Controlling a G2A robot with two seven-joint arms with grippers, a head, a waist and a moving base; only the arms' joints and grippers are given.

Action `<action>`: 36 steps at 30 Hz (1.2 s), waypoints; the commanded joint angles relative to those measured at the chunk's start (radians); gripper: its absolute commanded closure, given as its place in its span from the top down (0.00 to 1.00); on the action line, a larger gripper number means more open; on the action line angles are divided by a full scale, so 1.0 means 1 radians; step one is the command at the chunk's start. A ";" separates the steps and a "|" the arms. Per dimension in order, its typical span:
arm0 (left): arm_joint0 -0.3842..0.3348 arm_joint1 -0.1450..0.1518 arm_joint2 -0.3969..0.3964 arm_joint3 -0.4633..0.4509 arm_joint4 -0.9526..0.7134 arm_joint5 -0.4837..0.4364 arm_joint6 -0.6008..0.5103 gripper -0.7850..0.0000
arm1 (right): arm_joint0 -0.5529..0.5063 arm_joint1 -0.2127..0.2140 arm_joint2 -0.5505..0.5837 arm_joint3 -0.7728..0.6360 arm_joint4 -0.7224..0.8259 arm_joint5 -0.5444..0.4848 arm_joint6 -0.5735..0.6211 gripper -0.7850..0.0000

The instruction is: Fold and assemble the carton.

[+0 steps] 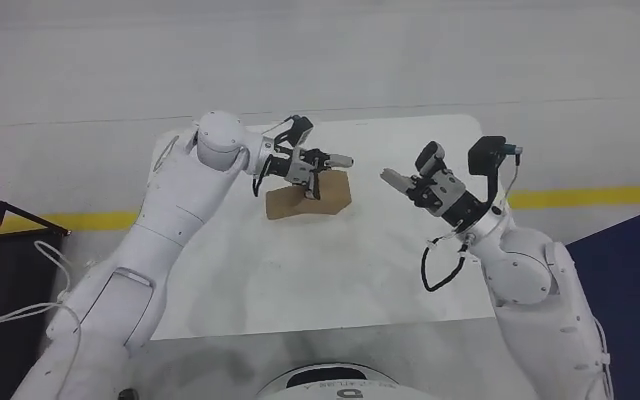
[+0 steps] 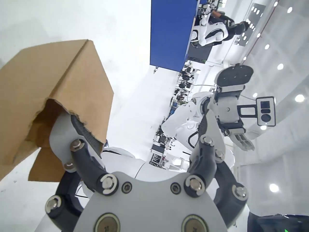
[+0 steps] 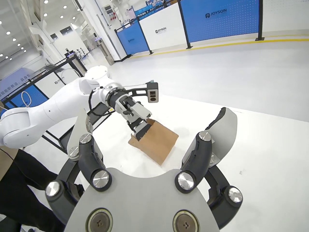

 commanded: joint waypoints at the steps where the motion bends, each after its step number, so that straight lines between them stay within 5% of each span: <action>1: -0.015 -0.005 0.017 -0.014 0.014 0.020 -0.002 1.00 | -0.029 0.000 0.028 0.000 0.010 -0.002 -0.040 1.00; 6: -0.038 -0.031 0.084 0.010 0.020 0.049 -0.001 1.00 | -0.114 0.003 0.082 -0.003 -0.076 -0.005 -0.091 1.00; 15: -0.078 -0.081 0.167 0.117 -0.009 0.039 0.003 1.00 | -0.108 0.011 -0.027 0.109 -0.186 -0.206 -0.037 1.00; 26: -0.078 -0.097 0.161 0.170 -0.051 -0.014 -0.002 1.00 | 0.026 -0.004 -0.133 0.337 -0.434 -0.068 -0.172 0.93; 36: -0.065 -0.093 0.144 0.167 -0.052 -0.023 -0.008 1.00 | 0.104 -0.012 -0.224 0.397 -0.542 -0.011 -0.111 0.90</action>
